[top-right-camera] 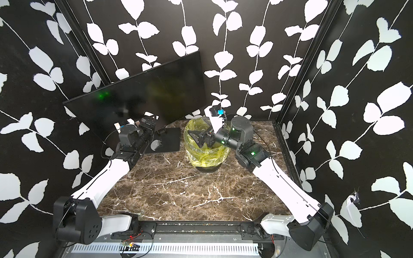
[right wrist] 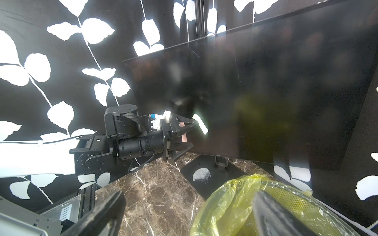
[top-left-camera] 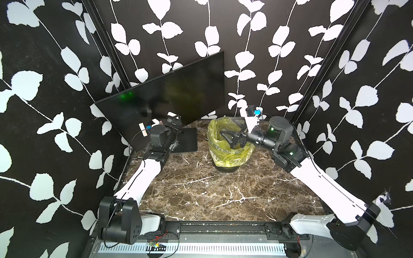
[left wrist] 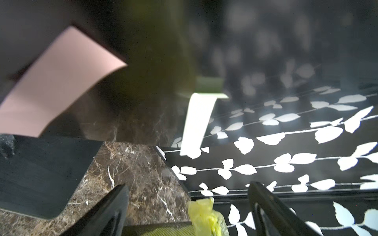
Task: Remove the sticky note from the monitor
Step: Tear off the sticky note from the monitor.
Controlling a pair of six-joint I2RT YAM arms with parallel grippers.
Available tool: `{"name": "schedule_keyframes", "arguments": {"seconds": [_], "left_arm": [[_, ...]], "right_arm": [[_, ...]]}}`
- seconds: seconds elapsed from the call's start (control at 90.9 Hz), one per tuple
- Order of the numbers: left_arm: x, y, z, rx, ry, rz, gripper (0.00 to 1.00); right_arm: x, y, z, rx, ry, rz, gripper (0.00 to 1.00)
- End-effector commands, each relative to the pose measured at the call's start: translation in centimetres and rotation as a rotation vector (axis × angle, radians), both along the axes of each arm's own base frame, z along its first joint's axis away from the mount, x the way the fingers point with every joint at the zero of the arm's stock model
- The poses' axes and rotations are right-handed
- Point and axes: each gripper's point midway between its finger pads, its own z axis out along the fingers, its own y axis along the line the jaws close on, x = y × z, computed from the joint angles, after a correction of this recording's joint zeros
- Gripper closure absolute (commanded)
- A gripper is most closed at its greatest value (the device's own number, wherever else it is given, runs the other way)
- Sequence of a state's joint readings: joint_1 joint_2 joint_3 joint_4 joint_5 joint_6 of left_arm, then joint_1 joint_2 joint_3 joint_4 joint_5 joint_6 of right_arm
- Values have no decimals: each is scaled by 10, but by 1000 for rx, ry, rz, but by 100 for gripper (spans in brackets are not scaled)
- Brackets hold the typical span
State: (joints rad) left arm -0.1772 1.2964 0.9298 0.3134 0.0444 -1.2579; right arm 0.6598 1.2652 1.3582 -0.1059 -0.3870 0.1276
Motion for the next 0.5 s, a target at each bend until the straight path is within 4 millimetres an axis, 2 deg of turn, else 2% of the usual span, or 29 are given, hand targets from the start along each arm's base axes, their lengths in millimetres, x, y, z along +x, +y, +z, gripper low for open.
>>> {"name": "schedule_keyframes", "arguments": {"seconds": [0.0,0.209,0.396,0.484], "left_arm": [[3,12,26,-13,-106,78,9],[15,12,28,-11,-119,127,14],[22,7,18,-21,-97,139,17],[27,5,21,-40,-122,136,20]], "right_arm": [[-1,0,19,22,-64,-8,1],[2,0,20,13,-72,-23,1],[4,-3,21,0,-83,-43,1],[4,-4,21,-3,-86,-51,0]]}}
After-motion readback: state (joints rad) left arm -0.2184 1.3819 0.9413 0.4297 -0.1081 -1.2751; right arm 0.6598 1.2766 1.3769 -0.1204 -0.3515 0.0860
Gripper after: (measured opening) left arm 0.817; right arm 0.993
